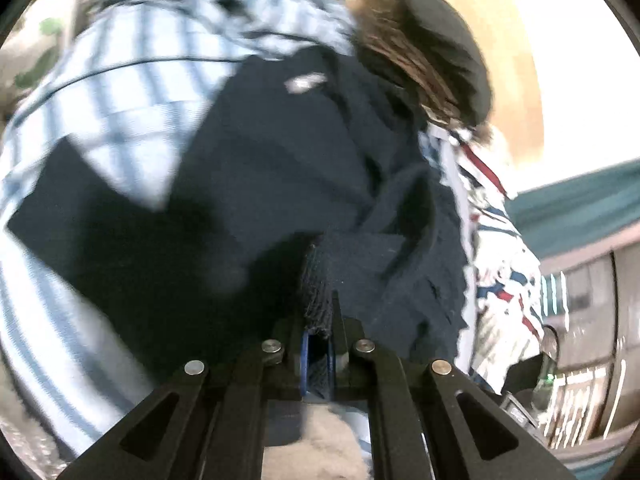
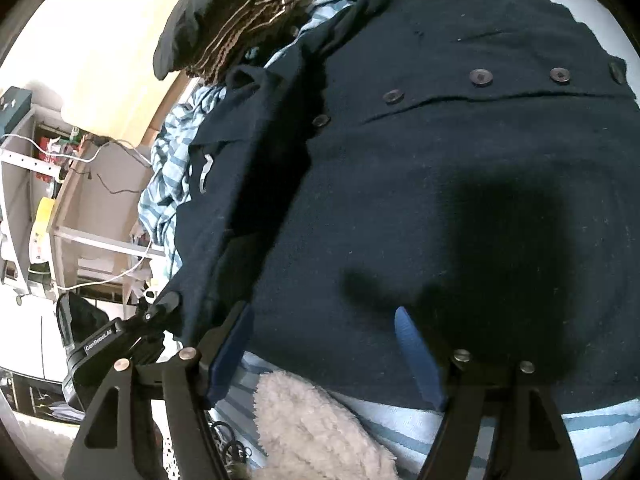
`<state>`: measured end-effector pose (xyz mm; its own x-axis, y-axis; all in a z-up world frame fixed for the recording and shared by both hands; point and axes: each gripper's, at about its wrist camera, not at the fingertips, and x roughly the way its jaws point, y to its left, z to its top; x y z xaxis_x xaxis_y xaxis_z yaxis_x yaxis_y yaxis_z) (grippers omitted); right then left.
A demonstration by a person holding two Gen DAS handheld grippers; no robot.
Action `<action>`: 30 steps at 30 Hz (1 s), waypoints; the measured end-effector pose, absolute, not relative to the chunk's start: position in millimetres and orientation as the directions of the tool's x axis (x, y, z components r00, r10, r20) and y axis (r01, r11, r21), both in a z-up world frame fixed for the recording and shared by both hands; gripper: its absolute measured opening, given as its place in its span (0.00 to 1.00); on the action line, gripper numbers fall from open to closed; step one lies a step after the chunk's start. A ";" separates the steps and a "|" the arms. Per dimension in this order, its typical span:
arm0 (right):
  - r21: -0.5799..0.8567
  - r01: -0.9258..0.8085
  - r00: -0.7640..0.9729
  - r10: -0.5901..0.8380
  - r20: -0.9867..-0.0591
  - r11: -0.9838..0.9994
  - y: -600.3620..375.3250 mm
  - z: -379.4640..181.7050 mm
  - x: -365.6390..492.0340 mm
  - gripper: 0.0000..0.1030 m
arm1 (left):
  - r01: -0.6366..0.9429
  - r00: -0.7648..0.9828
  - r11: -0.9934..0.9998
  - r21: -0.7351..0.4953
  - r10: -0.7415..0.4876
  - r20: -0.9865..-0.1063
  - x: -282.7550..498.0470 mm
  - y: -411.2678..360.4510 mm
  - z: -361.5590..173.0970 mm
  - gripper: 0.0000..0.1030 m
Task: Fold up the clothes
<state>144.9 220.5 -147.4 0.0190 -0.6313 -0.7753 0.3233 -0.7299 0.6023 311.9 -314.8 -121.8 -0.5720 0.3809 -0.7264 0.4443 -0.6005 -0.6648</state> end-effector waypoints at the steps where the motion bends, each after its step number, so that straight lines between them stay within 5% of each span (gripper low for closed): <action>1: 0.602 0.328 0.029 -0.629 -0.776 -0.728 217.1 -149.3 145.8 0.75 | 0.471 -0.564 -0.586 -0.660 0.376 -0.735 314.7 -319.5 -128.3 0.06; 15: 0.550 0.381 0.149 -0.538 -0.830 -0.743 183.6 -181.6 152.5 0.75 | 0.589 -0.563 -0.339 -0.734 0.481 -0.673 329.1 -330.7 -179.4 0.09; 18: 0.522 0.420 0.158 -0.507 -0.847 -0.742 175.0 -182.5 151.5 0.75 | 0.579 -0.582 -0.339 -0.741 0.465 -0.667 331.2 -331.3 -169.8 0.24; 20: 0.497 0.457 0.159 -0.482 -0.862 -0.738 166.6 -181.7 150.3 0.75 | 0.556 -0.611 -0.343 -0.757 0.449 -0.652 334.0 -334.2 -158.3 0.53; 22: 0.474 0.492 0.157 -0.461 -0.873 -0.730 157.3 -179.5 148.0 0.75 | 0.526 -0.645 -0.355 -0.773 0.426 -0.635 334.6 -337.1 -143.8 0.64; 30: 0.424 0.576 0.134 -0.431 -0.892 -0.698 111.0 -168.8 127.1 0.75 | 0.436 -0.634 -0.501 -0.747 0.418 -0.650 293.1 -336.1 -103.1 0.64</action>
